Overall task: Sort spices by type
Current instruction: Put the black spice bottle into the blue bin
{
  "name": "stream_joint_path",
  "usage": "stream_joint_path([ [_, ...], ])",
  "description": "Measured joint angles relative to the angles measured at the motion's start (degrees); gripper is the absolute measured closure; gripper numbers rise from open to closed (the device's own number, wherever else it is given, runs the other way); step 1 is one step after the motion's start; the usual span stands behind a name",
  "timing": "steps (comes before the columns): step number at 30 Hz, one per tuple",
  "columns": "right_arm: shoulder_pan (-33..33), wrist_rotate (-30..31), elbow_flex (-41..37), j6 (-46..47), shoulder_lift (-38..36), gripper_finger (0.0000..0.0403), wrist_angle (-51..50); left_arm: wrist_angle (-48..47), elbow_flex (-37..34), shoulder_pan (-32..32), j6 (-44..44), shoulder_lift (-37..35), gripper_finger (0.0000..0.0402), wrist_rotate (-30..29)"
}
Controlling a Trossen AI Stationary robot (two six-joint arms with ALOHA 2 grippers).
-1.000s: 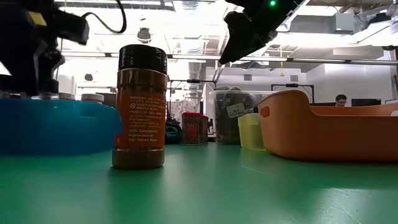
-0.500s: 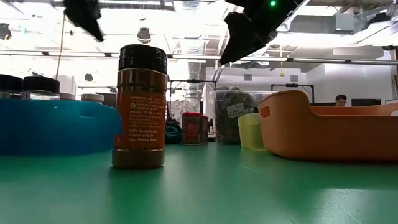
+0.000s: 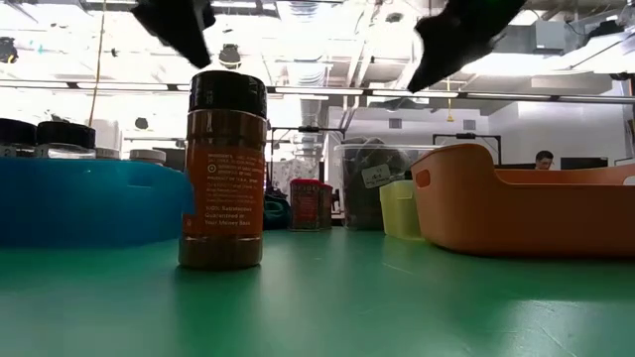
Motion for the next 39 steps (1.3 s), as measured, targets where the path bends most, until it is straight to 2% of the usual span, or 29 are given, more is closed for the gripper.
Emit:
stream_joint_path([
  [3,2.73,2.05,-2.49,3.12,-3.48,0.0147,0.66,-2.50,4.85,0.00,2.87,3.60,0.0150,0.92],
  [8,4.76,2.94,-7.45,2.82,-7.37,0.0147,6.32,-6.26,10.73,0.36,6.94,7.57,0.0137,0.94],
  [19,4.61,2.77,-9.36,-3.02,-8.62,0.0147,14.39,-7.58,11.96,3.74,9.98,10.46,0.0068,2.97],
  [25,4.61,1.91,-9.38,-5.85,-8.59,0.0147,17.08,-6.39,11.96,4.74,11.52,15.12,0.0066,6.78],
  [36,4.61,1.85,-9.38,-5.91,-8.59,0.0147,16.98,-4.32,11.98,5.01,12.77,17.38,0.0068,5.77],
  [39,4.61,1.84,-9.38,-5.91,-8.59,0.0147,16.99,-4.65,11.94,5.11,12.69,17.51,0.0083,5.60],
])
